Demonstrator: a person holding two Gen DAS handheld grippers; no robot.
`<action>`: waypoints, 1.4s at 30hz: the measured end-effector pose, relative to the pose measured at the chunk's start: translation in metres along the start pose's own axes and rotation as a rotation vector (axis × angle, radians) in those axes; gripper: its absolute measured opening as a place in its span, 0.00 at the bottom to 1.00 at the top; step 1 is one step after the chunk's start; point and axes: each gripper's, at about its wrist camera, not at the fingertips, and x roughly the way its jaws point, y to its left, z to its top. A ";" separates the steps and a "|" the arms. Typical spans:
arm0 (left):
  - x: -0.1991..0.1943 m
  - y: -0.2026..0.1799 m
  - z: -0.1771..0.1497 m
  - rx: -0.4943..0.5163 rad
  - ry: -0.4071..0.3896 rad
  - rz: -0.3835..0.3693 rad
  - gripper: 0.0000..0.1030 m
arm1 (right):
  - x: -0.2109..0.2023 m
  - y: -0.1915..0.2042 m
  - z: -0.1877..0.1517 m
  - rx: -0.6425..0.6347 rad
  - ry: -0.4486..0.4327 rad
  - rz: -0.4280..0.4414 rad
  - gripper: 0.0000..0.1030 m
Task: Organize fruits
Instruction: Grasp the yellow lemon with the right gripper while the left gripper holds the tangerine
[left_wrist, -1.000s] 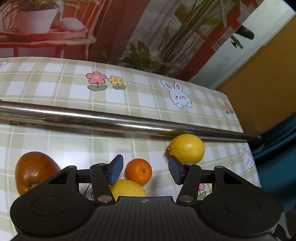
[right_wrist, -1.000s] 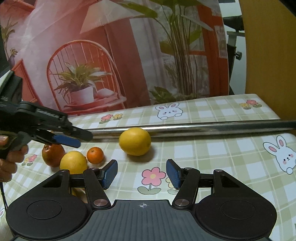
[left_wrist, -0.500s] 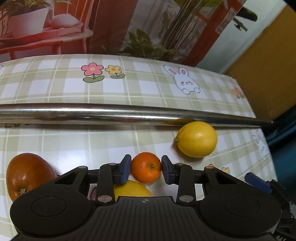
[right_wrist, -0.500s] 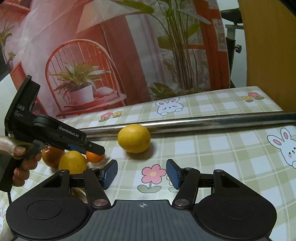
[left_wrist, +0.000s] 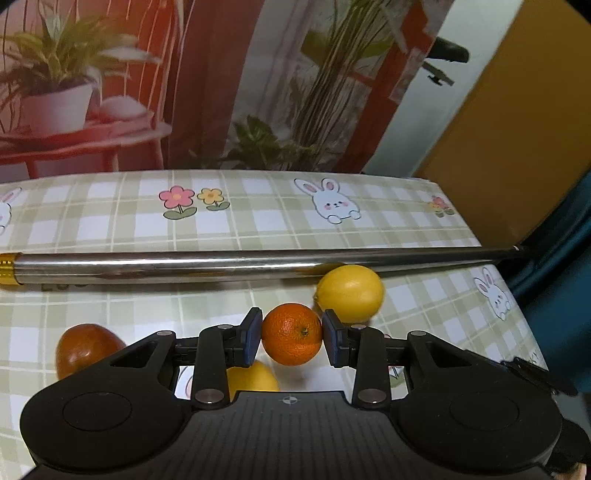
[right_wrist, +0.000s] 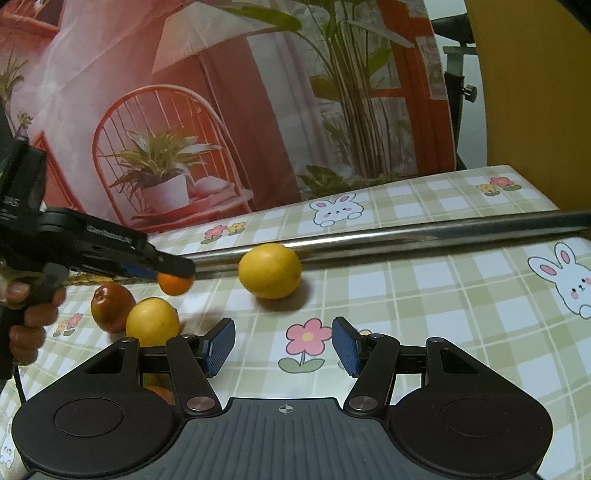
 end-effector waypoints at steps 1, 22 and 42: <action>-0.006 -0.001 -0.002 0.005 -0.008 -0.001 0.36 | -0.002 0.001 0.000 -0.001 -0.002 0.000 0.54; -0.092 0.012 -0.080 0.005 -0.102 0.023 0.36 | -0.018 0.018 0.001 -0.062 -0.018 -0.010 0.54; -0.116 0.048 -0.118 -0.170 -0.140 0.065 0.36 | 0.075 0.039 0.055 -0.336 -0.047 -0.006 0.55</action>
